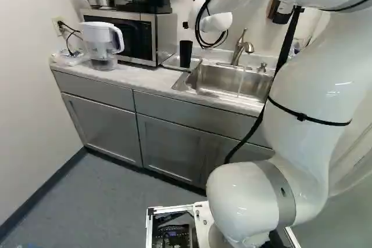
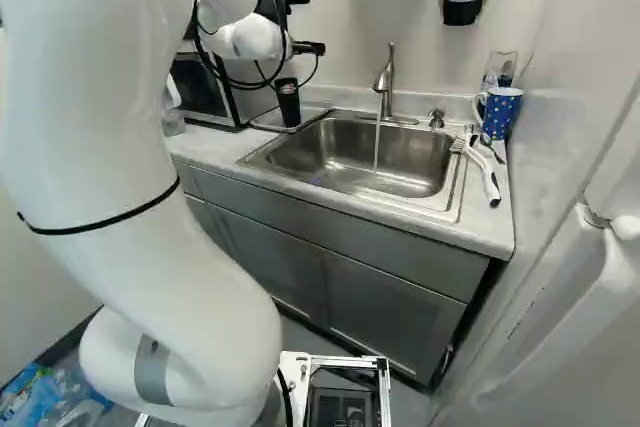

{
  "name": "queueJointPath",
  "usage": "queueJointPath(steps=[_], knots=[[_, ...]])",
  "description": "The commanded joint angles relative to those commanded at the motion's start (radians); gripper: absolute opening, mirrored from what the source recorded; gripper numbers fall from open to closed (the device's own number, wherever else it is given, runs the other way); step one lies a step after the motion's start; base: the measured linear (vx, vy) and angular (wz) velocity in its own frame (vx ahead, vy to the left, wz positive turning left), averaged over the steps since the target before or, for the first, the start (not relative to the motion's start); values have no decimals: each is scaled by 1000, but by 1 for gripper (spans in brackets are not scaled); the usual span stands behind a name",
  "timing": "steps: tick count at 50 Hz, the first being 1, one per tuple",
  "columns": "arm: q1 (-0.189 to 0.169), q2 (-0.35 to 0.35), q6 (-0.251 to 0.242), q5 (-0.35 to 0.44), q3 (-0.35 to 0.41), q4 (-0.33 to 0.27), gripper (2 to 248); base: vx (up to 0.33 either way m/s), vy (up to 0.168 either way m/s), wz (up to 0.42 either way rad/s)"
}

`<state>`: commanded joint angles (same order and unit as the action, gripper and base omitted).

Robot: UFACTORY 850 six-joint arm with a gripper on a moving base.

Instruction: Rinse the cup and place it in the tray

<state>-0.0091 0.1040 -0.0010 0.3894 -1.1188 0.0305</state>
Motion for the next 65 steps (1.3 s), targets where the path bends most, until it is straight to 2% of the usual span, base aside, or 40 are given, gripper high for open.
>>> queueJointPath(steps=[65], knots=[[-188,-107,0,0,110,0,247,0,0,0]])
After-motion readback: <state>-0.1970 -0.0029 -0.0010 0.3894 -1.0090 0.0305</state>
